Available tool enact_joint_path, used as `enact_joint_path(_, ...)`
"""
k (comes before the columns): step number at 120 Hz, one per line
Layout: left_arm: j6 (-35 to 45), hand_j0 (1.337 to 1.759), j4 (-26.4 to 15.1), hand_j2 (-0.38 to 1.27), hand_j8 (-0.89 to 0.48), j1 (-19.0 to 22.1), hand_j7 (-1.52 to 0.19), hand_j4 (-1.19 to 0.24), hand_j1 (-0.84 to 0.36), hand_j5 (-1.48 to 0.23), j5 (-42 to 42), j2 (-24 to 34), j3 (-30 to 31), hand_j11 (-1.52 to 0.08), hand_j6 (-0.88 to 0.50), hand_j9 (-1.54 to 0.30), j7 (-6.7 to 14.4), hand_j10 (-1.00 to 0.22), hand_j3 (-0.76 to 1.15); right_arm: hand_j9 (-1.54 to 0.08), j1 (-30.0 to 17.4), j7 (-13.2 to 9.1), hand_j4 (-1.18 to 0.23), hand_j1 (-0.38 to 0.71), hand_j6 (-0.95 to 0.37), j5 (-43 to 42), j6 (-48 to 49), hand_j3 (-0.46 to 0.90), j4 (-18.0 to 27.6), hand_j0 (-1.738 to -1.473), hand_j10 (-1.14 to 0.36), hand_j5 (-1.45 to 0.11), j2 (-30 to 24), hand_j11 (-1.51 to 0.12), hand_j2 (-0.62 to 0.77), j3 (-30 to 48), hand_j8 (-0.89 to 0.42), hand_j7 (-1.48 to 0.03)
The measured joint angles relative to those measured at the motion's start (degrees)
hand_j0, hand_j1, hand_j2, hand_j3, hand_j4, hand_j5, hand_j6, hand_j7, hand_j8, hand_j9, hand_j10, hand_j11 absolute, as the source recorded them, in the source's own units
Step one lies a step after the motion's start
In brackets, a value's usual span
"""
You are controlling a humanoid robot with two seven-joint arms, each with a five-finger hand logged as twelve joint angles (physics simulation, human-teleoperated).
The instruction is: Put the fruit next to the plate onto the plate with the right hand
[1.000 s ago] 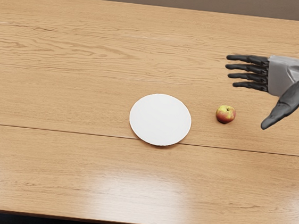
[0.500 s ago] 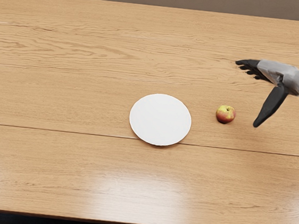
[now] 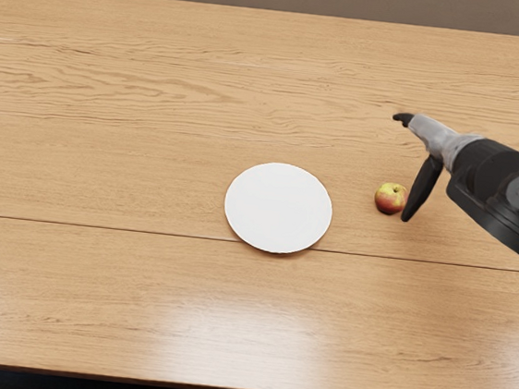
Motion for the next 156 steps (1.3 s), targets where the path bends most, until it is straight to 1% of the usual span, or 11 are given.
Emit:
enact_joint_path(17, 0.0, 1.658, 0.0, 0.05, -0.23, 0.0, -0.3, -0.23, 0.07, -0.3, 0.0, 0.0, 0.0, -0.3, -0.23, -0.3, 0.0, -0.23, 0.0, -0.05, 0.92, -0.05, -0.04, -0.3, -0.04, 1.57, -5.57, 0.0, 0.04, -1.658, -0.04, -0.05, 4.22, -0.05, -0.01, -3.73, -0.04, -0.05)
enact_joint_path(31, 0.0, 1.658, 0.0, 0.05, -0.23, 0.0, -0.3, -0.23, 0.07, -0.3, 0.0, 0.0, 0.0, -0.3, -0.23, -0.3, 0.0, -0.23, 0.0, -0.06, 1.42, -0.06, -0.04, -0.3, -0.05, 1.36, -8.04, 0.0, -0.03, -1.658, -0.04, -0.06, 5.8, -0.06, -0.01, -4.7, -0.05, -0.06)
enact_joint_path(65, 0.0, 1.658, 0.0, 0.05, -0.23, 0.0, -0.3, -0.23, 0.07, -0.3, 0.0, 0.0, 0.0, -0.3, -0.23, -0.3, 0.0, -0.23, 0.0, -0.06, 1.37, -0.07, -0.05, -0.3, -0.05, -0.21, -9.79, 0.0, -0.26, -1.658, -0.05, -0.06, 9.78, -0.06, -0.01, -10.47, -0.05, -0.06)
enact_joint_path(81, 0.0, 1.658, 0.0, 0.05, -0.23, 0.0, -0.3, -0.23, 0.07, -0.3, 0.0, 0.0, 0.0, -0.3, -0.23, -0.3, 0.0, -0.23, 0.0, -0.06, 1.17, -0.07, -0.05, -0.3, -0.05, 0.01, -9.87, 0.0, -2.09, -1.658, -0.05, -0.06, 11.45, -0.06, -0.01, -11.92, -0.05, -0.06)
enact_joint_path(110, 0.0, 1.658, 0.0, 0.05, -0.23, 0.0, -0.3, -0.23, 0.07, -0.3, 0.01, 0.0, 0.0, -0.3, -0.23, -0.3, 0.0, -0.23, 0.0, -0.06, 0.08, -0.07, -0.05, -0.3, -0.05, 0.31, -9.9, 0.0, -6.13, -1.658, -0.05, -0.06, 14.08, -0.06, -0.01, -12.19, -0.05, -0.06)
enact_joint_path(125, 0.0, 1.658, 0.0, 0.05, -0.23, 0.0, -0.3, -0.23, 0.07, -0.3, 0.0, 0.0, 0.0, -0.3, -0.23, -0.3, 0.0, -0.23, 0.0, -0.06, 0.05, -0.07, -0.05, -0.3, -0.05, 1.13, -9.91, 0.0, -7.18, -1.658, -0.05, -0.06, 14.7, -0.06, -0.01, -11.97, -0.05, -0.06)
enact_joint_path(136, 0.0, 1.658, 0.0, 0.05, -0.23, 0.0, -0.3, -0.23, 0.07, -0.3, 0.0, 0.0, 0.0, -0.3, -0.23, -0.3, 0.0, -0.23, 0.0, -0.13, 0.0, -0.07, -0.1, -0.23, -0.1, 1.56, -9.91, 0.0, -7.45, -1.658, -0.1, -0.13, 14.92, -0.13, -0.02, -11.96, -0.1, -0.13)
enact_joint_path(156, 0.0, 1.658, 0.0, 0.05, -0.23, 0.0, -0.3, -0.23, 0.07, -0.3, 0.0, 0.0, 0.0, -0.3, -0.23, -0.3, 0.0, -0.23, 0.0, -0.32, -0.59, -0.07, -0.25, -0.05, -0.25, 1.69, -9.91, 0.0, -7.77, -1.658, -0.25, -0.32, 15.05, -0.32, -0.05, -12.08, -0.25, -0.32)
